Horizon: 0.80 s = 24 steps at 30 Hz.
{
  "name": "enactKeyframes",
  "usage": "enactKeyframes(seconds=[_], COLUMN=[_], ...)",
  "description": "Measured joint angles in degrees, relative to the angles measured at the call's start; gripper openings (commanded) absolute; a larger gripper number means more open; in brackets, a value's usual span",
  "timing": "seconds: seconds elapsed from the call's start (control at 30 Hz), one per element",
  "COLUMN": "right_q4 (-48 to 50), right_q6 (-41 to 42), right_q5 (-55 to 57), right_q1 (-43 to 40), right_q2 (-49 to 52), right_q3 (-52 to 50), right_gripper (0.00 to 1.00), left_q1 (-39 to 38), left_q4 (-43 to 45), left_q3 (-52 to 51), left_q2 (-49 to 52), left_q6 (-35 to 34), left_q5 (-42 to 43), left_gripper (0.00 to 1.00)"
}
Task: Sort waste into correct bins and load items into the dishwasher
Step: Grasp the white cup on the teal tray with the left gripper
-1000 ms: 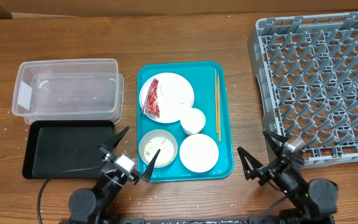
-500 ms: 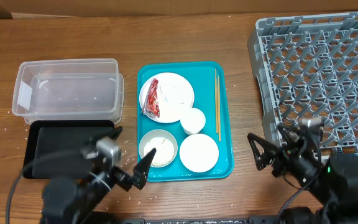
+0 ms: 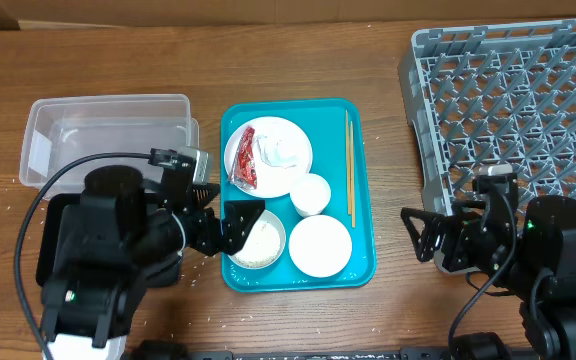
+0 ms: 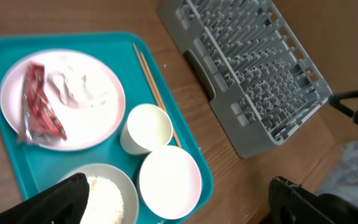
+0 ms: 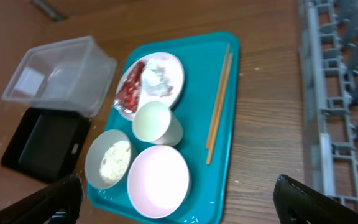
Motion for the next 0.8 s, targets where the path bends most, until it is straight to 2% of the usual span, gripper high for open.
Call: enactKeyframes(seconds=[0.1, 0.17, 0.37, 0.5, 0.63, 0.8], right_q4=[-2.0, -2.5, -2.6, -1.5, -1.8, -2.6], right_q6=[5.1, 7.1, 9.4, 9.7, 10.0, 10.1], right_q5=[6.1, 8.2, 4.7, -0.4, -2.1, -3.0], right_q1=[0.0, 0.0, 0.0, 0.0, 0.0, 0.0], right_q2=[1.9, 4.7, 14.8, 16.2, 16.2, 16.2], right_q3=[0.3, 0.4, 3.8, 4.1, 4.2, 4.2], right_gripper=[1.00, 1.00, 1.00, 1.00, 1.00, 1.00], left_q1=[-3.1, -6.7, -17.8, -20.9, -20.9, -20.9], left_q4=[-1.6, -1.7, -1.4, 2.2, 8.5, 12.8], left_q3=[0.1, 0.1, 1.7, 3.5, 4.2, 4.2], left_q2=[3.1, 6.0, 18.3, 27.6, 35.8, 41.6], left_q6=[-2.6, -4.4, -8.9, -11.7, -12.7, -13.2], left_q5=[-3.7, -7.0, -19.7, -27.6, -29.4, -27.4], left_gripper=[0.87, 0.81, 0.71, 0.53, 0.51, 0.52])
